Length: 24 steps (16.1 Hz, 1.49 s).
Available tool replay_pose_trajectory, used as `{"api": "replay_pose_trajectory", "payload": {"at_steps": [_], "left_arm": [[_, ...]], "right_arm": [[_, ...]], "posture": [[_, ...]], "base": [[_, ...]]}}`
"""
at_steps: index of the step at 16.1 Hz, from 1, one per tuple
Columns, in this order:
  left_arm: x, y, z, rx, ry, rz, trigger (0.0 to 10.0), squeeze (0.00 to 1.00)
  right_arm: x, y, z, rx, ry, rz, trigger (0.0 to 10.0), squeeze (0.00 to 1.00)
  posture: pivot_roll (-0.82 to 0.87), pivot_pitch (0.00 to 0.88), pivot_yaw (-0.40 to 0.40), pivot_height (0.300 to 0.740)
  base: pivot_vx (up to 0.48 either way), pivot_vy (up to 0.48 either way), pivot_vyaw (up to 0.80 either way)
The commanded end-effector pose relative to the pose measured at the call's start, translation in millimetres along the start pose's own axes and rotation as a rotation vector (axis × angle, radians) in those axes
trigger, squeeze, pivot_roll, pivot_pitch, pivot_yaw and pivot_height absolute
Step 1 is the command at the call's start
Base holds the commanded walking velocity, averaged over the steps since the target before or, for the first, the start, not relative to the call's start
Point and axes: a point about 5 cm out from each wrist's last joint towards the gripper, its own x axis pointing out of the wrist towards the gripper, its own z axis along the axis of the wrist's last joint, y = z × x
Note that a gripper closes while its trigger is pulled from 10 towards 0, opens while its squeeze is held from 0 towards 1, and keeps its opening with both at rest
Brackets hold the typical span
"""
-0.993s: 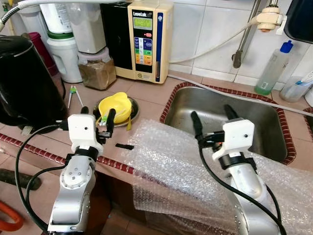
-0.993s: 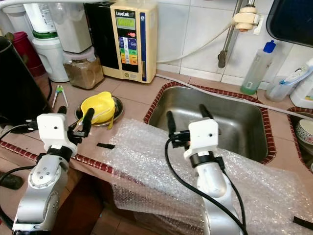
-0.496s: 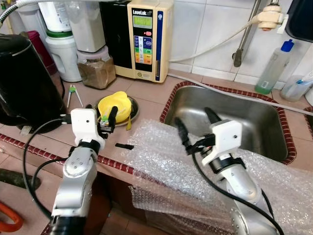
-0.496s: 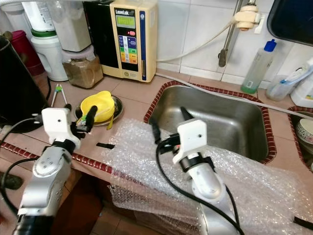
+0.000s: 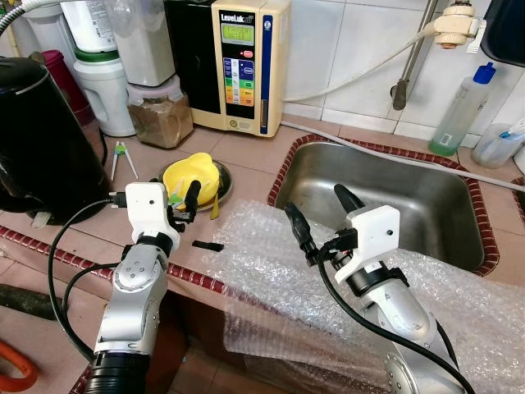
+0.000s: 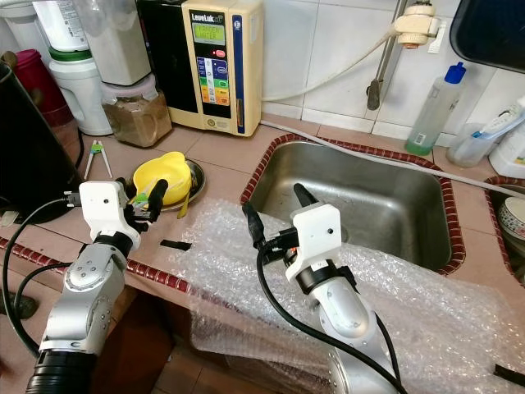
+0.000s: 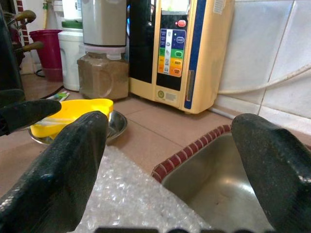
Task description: Kitchen organization
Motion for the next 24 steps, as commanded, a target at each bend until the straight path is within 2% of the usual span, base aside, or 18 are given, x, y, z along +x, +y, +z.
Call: {"api": "replay_pose_trajectory", "payload": {"at_steps": [1,2,3,4,11,12,15,24], "left_arm": [[2.6,0.3,0.9,0.017,0.0,0.001,10.0,0.0],[2.8,2.6,-1.0,0.026,0.01,0.012,10.0,0.0],[2.6,5.2,-4.1,0.019,0.027,0.028,0.0,0.0],[2.6,5.4,-6.0,-0.005,0.036,0.027,0.0,0.0],[2.4,0.8,-7.7,-0.023,0.038,-0.018,0.0,0.0],[1.9,-1.1,-8.6,-0.029,0.045,-0.03,0.0,0.0],[0.5,-2.0,-10.9,-0.029,0.057,-0.031,0.0,0.0],[-1.0,1.1,-11.5,-0.01,0.061,-0.015,0.0,0.0]], "right_arm": [[-0.9,1.7,5.0,0.009,-0.015,0.016,10.0,0.0],[-0.6,3.1,4.8,0.012,-0.014,0.027,10.0,0.0],[-0.5,3.7,4.7,0.012,-0.012,0.031,10.0,0.0],[-0.4,3.3,4.5,0.01,-0.011,0.031,10.0,0.0],[-1.1,7.2,1.9,0.026,0.003,0.059,10.0,0.0],[-3.3,16.7,-1.1,0.081,0.026,0.14,10.0,0.0],[-7.3,25.3,-3.9,0.104,0.049,0.205,10.0,0.0],[-13.2,23.5,-9.1,0.125,0.107,0.254,10.0,0.0]], "posture": [[0.03,0.042,0.023,0.74],[0.03,0.042,0.023,0.74],[0.03,0.041,0.023,0.74],[0.03,0.042,0.023,0.74],[0.03,0.045,0.024,0.74],[0.03,0.047,0.023,0.74],[0.03,0.05,0.02,0.74],[0.03,0.056,0.018,0.74]], "base": [[0.0,0.0,0.0],[0.0,0.0,0.0],[0.0,0.0,0.0],[0.0,0.0,0.0],[0.0,0.0,0.0],[0.0,0.0,0.0],[0.0,0.0,0.0],[0.0,0.0,0.0]]}}
